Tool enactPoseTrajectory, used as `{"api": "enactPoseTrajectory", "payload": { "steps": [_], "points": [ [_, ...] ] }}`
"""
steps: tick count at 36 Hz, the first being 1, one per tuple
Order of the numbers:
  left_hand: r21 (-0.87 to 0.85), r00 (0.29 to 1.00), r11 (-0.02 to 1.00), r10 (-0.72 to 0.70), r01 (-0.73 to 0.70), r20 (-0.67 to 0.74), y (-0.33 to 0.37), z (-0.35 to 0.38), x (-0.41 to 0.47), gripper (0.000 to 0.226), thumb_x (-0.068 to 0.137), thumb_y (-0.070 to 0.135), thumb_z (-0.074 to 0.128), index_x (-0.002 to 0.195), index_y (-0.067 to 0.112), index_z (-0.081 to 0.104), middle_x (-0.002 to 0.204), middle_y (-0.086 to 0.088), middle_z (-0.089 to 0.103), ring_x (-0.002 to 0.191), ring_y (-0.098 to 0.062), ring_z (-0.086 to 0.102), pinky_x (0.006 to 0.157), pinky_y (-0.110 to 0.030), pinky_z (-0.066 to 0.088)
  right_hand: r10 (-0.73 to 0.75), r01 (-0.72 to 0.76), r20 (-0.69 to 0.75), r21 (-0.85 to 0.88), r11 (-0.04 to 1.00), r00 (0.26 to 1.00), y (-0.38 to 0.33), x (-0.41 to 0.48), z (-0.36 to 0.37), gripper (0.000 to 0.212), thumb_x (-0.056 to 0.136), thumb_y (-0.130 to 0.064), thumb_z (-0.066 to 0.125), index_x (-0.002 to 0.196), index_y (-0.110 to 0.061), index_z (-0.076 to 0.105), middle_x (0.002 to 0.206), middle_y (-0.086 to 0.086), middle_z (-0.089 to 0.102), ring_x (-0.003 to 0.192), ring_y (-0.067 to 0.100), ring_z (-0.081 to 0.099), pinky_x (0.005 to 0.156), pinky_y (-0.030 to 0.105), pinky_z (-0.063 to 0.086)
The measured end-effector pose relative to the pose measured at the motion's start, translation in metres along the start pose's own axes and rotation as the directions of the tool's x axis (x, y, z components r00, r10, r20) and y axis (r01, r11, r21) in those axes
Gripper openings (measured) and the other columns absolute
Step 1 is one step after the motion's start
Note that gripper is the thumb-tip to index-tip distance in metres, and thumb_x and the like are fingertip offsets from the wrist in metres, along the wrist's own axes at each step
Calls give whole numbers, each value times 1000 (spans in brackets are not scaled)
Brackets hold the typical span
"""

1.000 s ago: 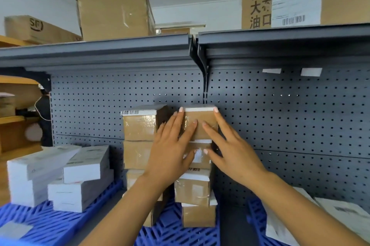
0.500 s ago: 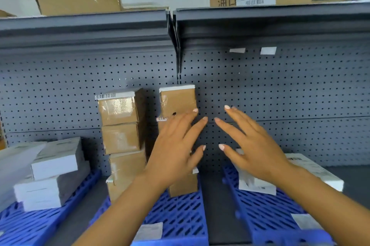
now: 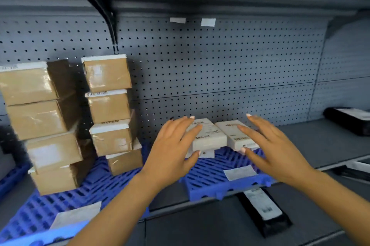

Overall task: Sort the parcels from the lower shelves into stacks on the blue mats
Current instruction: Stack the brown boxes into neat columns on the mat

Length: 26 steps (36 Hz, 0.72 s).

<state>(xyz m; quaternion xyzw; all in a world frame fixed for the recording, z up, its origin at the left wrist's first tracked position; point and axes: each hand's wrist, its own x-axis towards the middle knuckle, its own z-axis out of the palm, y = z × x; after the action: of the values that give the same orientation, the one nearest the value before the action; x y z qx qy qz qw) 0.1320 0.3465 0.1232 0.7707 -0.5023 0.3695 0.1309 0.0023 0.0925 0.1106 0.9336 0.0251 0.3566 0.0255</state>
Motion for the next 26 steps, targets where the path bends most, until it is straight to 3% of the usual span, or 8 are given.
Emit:
{"api": "enactPoseTrajectory", "payload": {
  "steps": [8,11,15,26],
  "points": [
    [-7,999,999,-42,43,29,50,49,41,56,89,45,49,137,16,48,143,-6,46,132,-24,38,113,-40,25,-7,4,74,34,999,997,73,-15,15,54,94,-47,47,141,-19,45,152,7,33,136,28,36,106,42,31],
    [-9,997,998,-70,70,40,69,68,56,56,87,42,56,136,15,50,141,-7,47,131,-25,39,112,-41,29,-26,19,119,61,998,993,100,-18,24,57,93,-49,39,141,-20,45,150,9,37,134,29,39,107,41,30],
    [19,993,994,-104,103,54,89,90,71,56,86,45,48,133,15,50,138,-8,50,128,-26,41,110,-42,30,-46,25,176,120,992,983,126,-19,38,58,92,-51,37,141,-21,46,148,11,40,131,32,44,105,41,31],
    [71,977,982,-181,174,111,119,125,90,56,87,44,48,135,14,49,134,-9,51,124,-28,44,106,-44,37,-133,59,272,265,962,953,154,0,75,55,95,-52,35,146,-34,33,153,7,31,137,32,34,110,45,32]
  ]
}}
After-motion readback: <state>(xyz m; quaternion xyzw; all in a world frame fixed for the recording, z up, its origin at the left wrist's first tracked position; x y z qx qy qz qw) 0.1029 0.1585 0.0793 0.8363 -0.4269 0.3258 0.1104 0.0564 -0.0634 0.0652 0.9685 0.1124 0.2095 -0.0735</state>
